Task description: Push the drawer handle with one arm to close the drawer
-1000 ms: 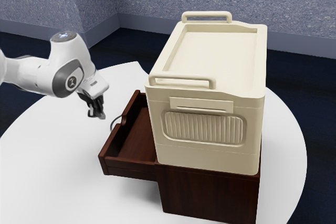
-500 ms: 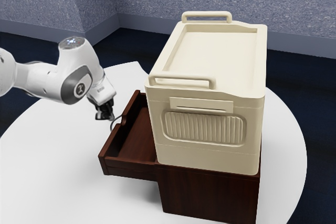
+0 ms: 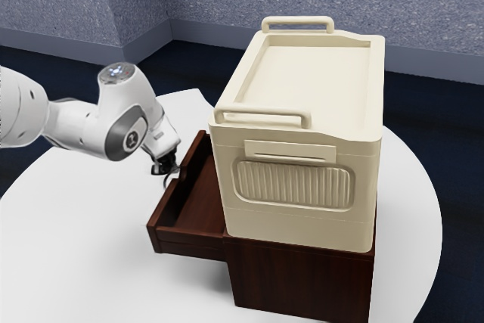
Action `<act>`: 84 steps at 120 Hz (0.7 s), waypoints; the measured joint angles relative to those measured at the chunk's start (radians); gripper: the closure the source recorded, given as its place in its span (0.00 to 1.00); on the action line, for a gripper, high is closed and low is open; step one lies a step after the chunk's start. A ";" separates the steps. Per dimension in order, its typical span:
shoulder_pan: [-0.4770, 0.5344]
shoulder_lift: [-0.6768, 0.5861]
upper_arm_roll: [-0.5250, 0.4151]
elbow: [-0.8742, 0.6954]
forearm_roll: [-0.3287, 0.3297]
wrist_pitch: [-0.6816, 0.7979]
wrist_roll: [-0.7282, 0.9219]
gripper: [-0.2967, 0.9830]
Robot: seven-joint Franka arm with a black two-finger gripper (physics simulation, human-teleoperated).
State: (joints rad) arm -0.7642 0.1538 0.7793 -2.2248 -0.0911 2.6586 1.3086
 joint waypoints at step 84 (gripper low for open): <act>-0.070 -0.002 -0.054 -0.003 -0.099 0.072 0.020 0.85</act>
State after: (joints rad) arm -0.8339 0.1516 0.7250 -2.2277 -0.1901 2.7304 1.3289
